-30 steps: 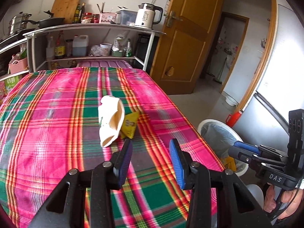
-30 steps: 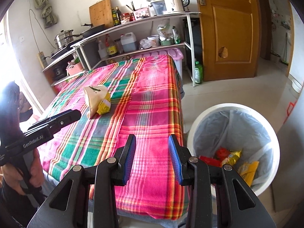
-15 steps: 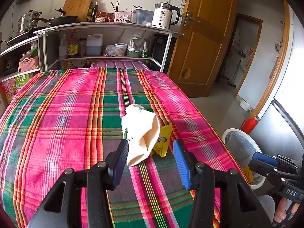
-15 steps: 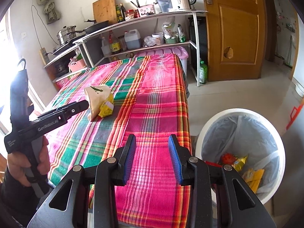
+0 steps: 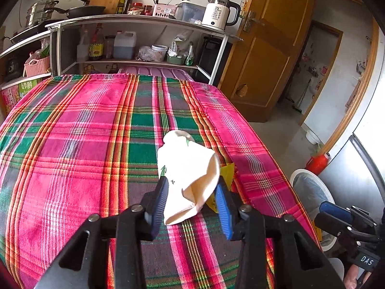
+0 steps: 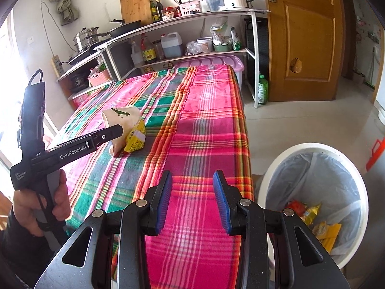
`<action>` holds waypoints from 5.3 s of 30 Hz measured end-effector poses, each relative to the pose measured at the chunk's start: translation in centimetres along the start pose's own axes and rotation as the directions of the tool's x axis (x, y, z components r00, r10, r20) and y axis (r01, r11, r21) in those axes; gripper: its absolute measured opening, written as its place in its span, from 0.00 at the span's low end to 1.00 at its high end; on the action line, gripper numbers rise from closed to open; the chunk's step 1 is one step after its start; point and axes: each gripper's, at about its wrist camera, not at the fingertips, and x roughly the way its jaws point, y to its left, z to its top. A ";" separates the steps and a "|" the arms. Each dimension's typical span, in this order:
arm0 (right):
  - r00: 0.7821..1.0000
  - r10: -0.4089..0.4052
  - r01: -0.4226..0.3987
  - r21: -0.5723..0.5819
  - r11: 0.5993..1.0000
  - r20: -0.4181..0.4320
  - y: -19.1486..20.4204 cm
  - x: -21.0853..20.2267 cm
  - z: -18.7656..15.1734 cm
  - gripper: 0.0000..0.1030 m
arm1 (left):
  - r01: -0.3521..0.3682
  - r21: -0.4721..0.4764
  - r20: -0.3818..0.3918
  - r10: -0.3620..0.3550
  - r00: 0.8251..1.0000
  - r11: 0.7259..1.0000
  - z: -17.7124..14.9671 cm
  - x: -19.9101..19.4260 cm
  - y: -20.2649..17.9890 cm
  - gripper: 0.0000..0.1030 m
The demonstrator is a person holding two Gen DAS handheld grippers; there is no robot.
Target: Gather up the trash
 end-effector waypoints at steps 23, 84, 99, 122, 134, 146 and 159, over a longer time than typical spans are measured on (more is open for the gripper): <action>0.994 0.083 -0.087 -0.055 0.995 -0.067 6.5 6.8 3.8 0.36 | 0.021 -0.006 0.084 -0.020 0.996 1.000 -0.4 -4.3 4.1 0.17; 0.988 -0.102 0.083 0.162 0.983 0.113 -5.3 -5.6 -0.3 0.19 | 0.214 0.205 -0.014 -0.215 0.976 0.955 -1.1 -4.2 -9.5 0.17; 0.977 -0.187 0.148 0.302 0.942 0.102 -13.0 -8.5 -3.9 0.19 | 0.314 0.294 -0.100 -0.298 0.949 0.903 -2.3 -1.4 -17.4 0.17; 0.981 -0.195 0.175 0.406 0.897 0.007 -19.1 -6.2 -6.8 0.23 | 0.360 0.316 -0.230 -0.297 0.927 0.878 -4.8 4.5 -23.1 0.22; 0.971 -0.233 0.198 0.387 0.900 0.045 -17.3 -7.9 -6.4 0.23 | 0.366 0.304 -0.211 -0.312 0.926 0.880 -4.6 3.4 -22.4 0.28; 0.956 -0.268 0.225 0.294 0.929 0.116 -11.4 -10.6 -5.4 0.25 | 0.347 0.298 -0.125 -0.324 0.938 0.889 -3.9 -1.3 -19.4 0.28; 0.952 -0.260 0.224 0.205 0.953 0.163 -5.4 -12.2 -6.3 0.35 | 0.302 0.282 -0.049 -0.300 0.953 0.911 -4.3 -5.9 -15.5 0.35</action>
